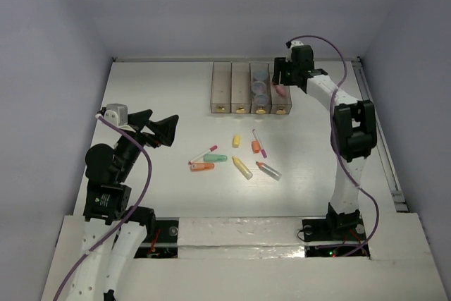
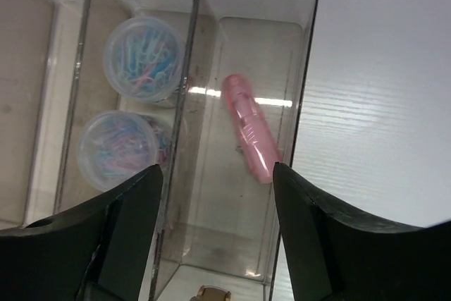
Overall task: Sort the stationery into containers
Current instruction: Place the stationery in the storage box, then pick up the stationery from the center of the board.
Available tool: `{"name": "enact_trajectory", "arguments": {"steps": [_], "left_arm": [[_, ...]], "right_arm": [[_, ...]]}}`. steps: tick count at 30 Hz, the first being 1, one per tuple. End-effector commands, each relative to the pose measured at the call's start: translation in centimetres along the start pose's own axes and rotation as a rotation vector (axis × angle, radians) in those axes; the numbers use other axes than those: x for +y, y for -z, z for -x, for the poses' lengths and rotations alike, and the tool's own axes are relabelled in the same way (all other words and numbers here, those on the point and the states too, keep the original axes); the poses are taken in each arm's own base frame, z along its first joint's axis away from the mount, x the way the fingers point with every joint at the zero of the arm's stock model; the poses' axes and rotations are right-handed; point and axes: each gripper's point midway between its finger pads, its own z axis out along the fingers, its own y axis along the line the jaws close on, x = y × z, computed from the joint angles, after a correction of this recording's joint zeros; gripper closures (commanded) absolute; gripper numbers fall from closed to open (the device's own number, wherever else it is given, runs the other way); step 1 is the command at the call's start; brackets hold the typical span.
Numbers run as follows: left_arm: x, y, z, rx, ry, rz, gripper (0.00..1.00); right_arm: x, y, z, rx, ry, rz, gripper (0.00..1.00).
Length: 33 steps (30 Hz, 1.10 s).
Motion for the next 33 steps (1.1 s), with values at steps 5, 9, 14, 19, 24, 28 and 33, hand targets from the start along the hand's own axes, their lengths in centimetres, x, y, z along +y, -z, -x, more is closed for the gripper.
{"name": "enact_trajectory", "arguments": {"steps": [5, 9, 14, 19, 24, 28, 33], "left_arm": [[-0.5, -0.2, 0.6, -0.027, -0.013, -0.028, 0.01], [-0.5, -0.2, 0.7, -0.029, -0.015, -0.025, 0.01], [-0.5, -0.1, 0.8, -0.036, -0.017, -0.021, 0.01], [-0.4, 0.0, 1.0, -0.041, -0.019, -0.015, 0.01], [-0.2, 0.1, 1.2, -0.049, -0.023, -0.007, 0.01], [-0.3, 0.1, 1.2, -0.047, -0.022, -0.011, 0.01], [-0.3, 0.2, 1.2, -0.050, -0.024, -0.012, 0.01]], "right_arm": [[8.4, 7.5, 3.9, -0.153, 0.121, 0.264, 0.36], [17.1, 11.0, -0.9, -0.112, 0.401, 0.503, 0.38], [24.9, 14.7, -7.8, -0.028, 0.590, 0.721, 0.36], [28.3, 15.0, -12.5, 0.080, 0.665, 0.803, 0.32], [31.9, 16.9, -17.6, 0.185, 0.772, 0.883, 0.34], [33.5, 17.3, -20.7, 0.249, 0.817, 0.919, 0.35], [35.4, 16.3, -23.5, 0.309, 0.879, 0.912, 0.36]]}}
